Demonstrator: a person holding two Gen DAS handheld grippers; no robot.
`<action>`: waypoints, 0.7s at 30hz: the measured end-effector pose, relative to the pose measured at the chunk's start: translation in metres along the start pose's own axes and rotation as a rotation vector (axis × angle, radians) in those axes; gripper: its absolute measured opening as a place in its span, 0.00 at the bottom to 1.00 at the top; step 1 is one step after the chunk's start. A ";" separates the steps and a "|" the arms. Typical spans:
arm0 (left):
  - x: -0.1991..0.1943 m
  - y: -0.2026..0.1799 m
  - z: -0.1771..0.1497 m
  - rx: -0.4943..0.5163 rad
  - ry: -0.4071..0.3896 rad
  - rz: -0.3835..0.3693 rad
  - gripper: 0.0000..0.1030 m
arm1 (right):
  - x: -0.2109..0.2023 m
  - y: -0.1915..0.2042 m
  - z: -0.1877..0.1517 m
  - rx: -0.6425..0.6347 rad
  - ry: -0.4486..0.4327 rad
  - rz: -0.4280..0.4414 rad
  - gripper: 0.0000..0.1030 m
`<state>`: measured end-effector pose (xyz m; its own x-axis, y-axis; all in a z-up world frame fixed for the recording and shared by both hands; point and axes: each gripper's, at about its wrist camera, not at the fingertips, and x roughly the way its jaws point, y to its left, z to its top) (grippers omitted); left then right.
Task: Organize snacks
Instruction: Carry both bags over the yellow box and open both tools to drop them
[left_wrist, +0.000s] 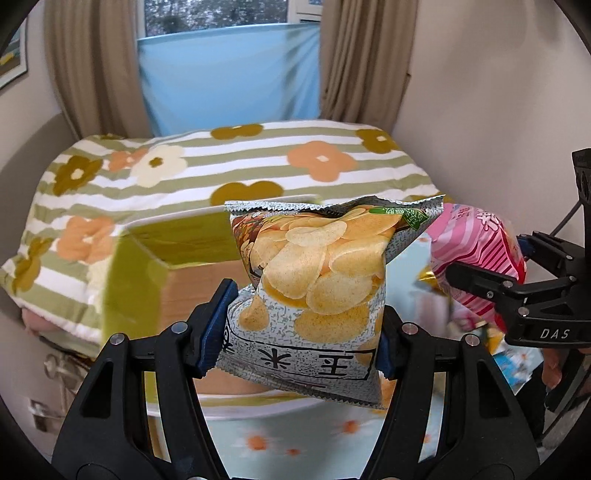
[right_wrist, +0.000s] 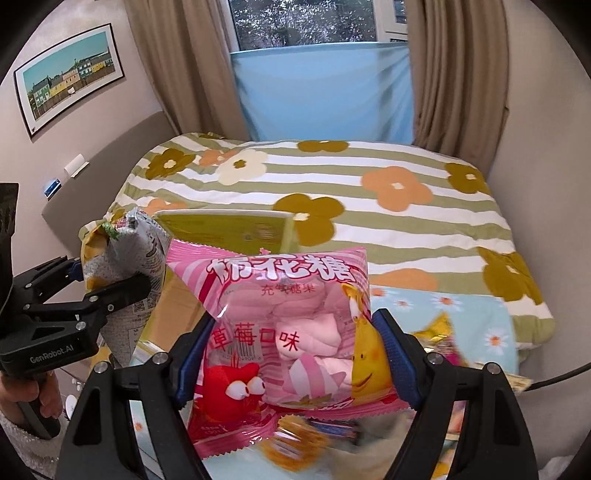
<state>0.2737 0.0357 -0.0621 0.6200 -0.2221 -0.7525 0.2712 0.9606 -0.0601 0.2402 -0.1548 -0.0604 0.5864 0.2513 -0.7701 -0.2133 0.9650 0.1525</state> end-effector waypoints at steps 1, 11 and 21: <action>0.000 0.013 -0.003 -0.003 0.004 0.003 0.59 | 0.006 0.008 0.000 0.001 0.002 -0.003 0.76; 0.037 0.093 -0.013 0.012 0.085 0.028 0.59 | 0.065 0.076 0.004 0.036 0.047 -0.124 0.76; 0.085 0.106 -0.030 0.064 0.205 0.053 0.60 | 0.095 0.087 0.002 0.097 0.098 -0.174 0.76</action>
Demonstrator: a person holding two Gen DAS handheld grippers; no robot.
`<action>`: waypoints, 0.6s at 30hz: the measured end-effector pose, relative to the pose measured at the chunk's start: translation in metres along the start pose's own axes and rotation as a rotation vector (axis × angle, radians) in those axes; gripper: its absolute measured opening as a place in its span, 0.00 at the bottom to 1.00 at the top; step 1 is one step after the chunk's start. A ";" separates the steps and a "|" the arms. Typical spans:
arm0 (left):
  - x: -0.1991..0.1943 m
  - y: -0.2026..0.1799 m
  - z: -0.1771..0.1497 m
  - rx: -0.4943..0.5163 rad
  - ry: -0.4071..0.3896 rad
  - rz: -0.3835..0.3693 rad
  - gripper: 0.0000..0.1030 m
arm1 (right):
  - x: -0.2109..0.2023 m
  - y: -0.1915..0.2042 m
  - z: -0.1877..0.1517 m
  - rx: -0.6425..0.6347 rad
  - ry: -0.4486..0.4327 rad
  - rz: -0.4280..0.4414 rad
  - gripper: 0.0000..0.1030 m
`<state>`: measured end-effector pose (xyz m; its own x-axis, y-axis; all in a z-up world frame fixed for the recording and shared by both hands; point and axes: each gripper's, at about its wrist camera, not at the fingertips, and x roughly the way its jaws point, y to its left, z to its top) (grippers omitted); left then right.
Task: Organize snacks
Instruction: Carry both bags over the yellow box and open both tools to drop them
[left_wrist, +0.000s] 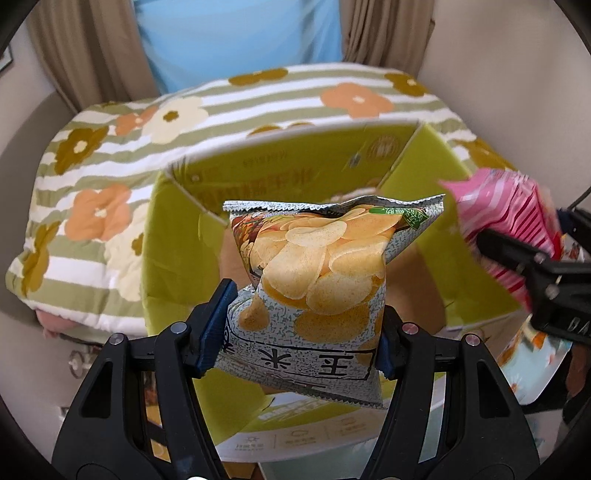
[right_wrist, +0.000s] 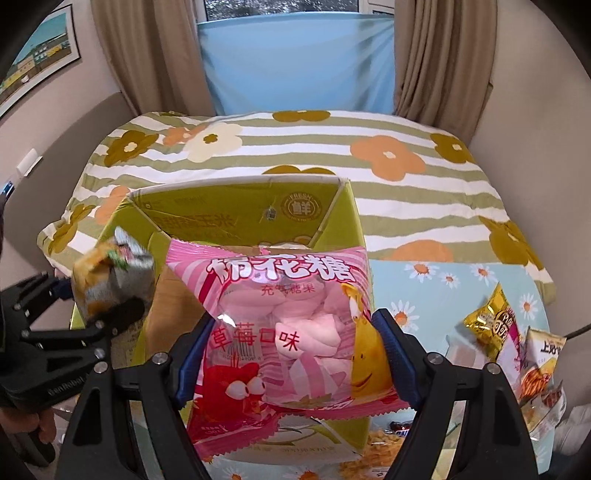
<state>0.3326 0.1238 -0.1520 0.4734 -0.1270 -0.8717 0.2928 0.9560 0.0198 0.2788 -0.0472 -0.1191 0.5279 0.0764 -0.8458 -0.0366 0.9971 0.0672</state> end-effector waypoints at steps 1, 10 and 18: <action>0.002 0.001 -0.002 -0.001 0.003 0.004 0.63 | 0.002 -0.001 0.000 0.003 0.005 0.003 0.76; -0.004 0.007 -0.020 -0.047 0.021 0.029 1.00 | 0.012 -0.002 -0.001 -0.012 0.034 0.054 0.77; -0.021 0.023 -0.040 -0.109 0.024 0.048 1.00 | 0.026 0.012 -0.011 -0.063 0.057 0.082 0.79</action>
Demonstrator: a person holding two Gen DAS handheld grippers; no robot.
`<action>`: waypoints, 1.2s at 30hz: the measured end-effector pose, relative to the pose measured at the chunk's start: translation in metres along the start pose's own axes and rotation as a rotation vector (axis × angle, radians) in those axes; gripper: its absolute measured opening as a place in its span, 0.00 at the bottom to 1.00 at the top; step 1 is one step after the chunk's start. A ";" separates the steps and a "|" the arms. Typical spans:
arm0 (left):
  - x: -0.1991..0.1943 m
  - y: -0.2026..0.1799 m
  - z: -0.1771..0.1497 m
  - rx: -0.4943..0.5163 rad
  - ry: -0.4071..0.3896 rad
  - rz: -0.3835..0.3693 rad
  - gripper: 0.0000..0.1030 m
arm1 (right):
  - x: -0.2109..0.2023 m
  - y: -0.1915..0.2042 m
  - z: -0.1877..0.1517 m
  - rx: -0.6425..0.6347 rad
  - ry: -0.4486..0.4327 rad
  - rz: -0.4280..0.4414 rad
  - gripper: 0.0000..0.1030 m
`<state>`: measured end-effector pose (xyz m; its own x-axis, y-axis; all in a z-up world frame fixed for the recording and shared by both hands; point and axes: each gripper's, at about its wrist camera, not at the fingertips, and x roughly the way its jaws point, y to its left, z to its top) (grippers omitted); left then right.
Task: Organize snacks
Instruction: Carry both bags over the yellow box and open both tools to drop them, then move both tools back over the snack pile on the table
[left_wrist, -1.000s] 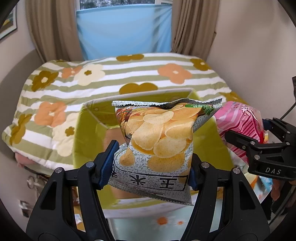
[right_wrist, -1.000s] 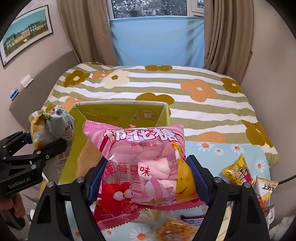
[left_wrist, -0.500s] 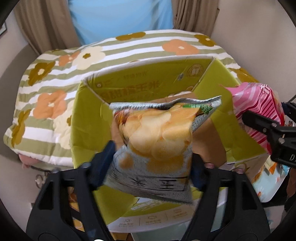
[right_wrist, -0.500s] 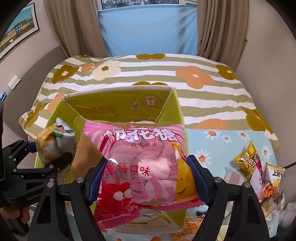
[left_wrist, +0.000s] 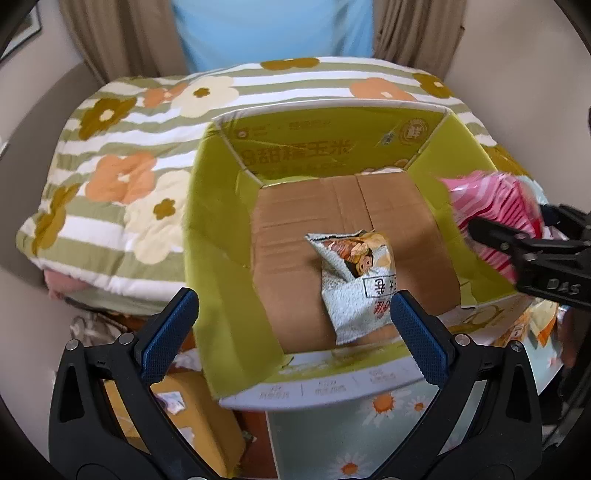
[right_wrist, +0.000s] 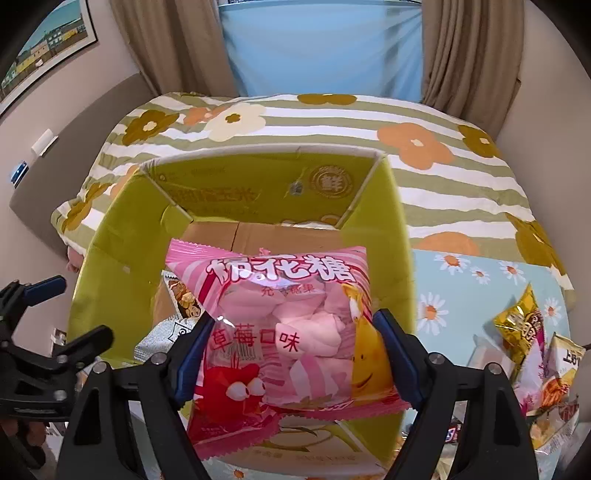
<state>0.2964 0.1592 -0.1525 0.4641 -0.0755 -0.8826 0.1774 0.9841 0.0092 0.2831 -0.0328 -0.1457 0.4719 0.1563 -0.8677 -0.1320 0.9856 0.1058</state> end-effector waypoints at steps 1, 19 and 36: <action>-0.003 0.002 -0.002 -0.007 -0.003 0.002 1.00 | 0.002 0.001 -0.001 0.003 -0.007 0.001 0.80; -0.039 0.000 -0.017 0.017 -0.073 -0.037 1.00 | -0.034 0.008 -0.024 0.054 -0.054 0.048 0.99; -0.086 -0.125 -0.034 0.156 -0.183 -0.130 1.00 | -0.143 -0.090 -0.093 0.182 -0.203 -0.093 0.99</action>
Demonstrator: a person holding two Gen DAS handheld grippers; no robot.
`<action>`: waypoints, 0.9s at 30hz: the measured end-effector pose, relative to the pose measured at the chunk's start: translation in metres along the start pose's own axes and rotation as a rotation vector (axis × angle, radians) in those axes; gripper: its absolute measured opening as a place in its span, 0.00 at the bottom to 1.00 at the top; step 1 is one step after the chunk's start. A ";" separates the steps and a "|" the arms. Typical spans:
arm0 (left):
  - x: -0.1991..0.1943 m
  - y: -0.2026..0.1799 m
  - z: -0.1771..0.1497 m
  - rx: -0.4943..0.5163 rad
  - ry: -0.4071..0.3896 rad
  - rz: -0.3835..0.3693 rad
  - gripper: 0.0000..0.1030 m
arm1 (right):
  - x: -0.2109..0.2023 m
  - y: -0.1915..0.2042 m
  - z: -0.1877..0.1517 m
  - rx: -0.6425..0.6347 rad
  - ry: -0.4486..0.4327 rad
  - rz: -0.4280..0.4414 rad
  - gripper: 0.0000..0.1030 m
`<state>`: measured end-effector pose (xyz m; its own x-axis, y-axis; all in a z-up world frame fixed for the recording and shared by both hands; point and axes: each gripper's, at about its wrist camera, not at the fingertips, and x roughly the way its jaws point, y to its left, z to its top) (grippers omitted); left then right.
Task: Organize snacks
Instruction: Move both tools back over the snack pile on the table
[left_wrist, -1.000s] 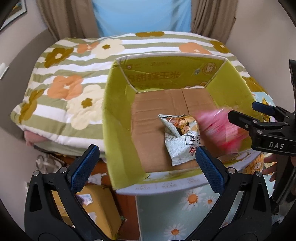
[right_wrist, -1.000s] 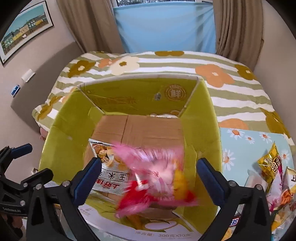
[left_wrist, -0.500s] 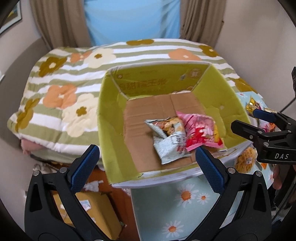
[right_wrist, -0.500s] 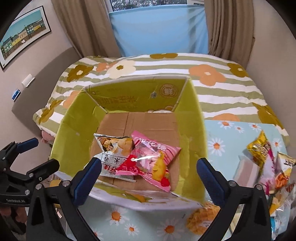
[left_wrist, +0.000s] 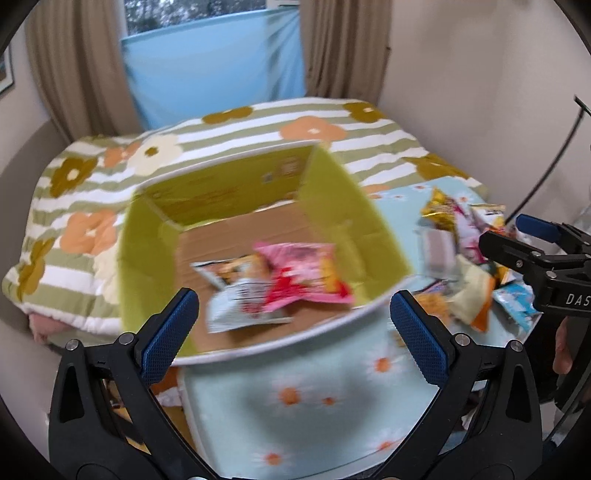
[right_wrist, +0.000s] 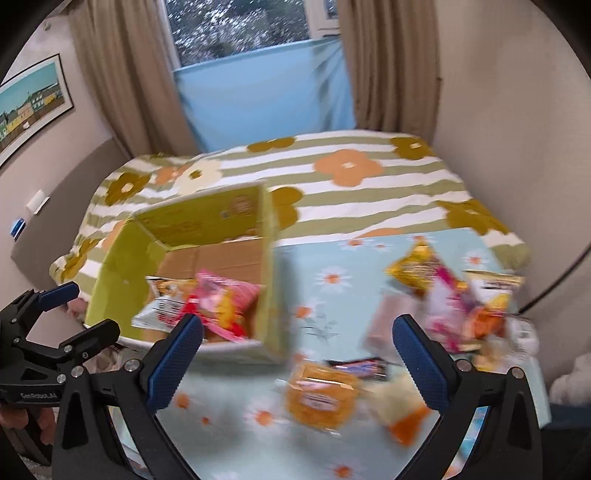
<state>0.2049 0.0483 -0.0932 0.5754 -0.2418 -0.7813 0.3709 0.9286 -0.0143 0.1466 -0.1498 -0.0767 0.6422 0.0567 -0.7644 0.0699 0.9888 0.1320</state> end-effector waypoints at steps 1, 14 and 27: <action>-0.001 -0.012 0.001 0.005 -0.002 -0.008 0.99 | -0.008 -0.010 -0.003 0.004 -0.011 -0.014 0.99; 0.033 -0.210 -0.005 0.158 0.037 -0.107 0.99 | -0.070 -0.170 -0.049 0.085 0.010 -0.103 0.99; 0.120 -0.277 -0.025 0.319 0.240 -0.153 0.99 | -0.019 -0.235 -0.083 0.181 0.108 -0.019 0.99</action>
<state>0.1526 -0.2309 -0.1987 0.3242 -0.2623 -0.9089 0.6670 0.7447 0.0230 0.0541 -0.3721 -0.1456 0.5546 0.0628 -0.8297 0.2232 0.9494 0.2210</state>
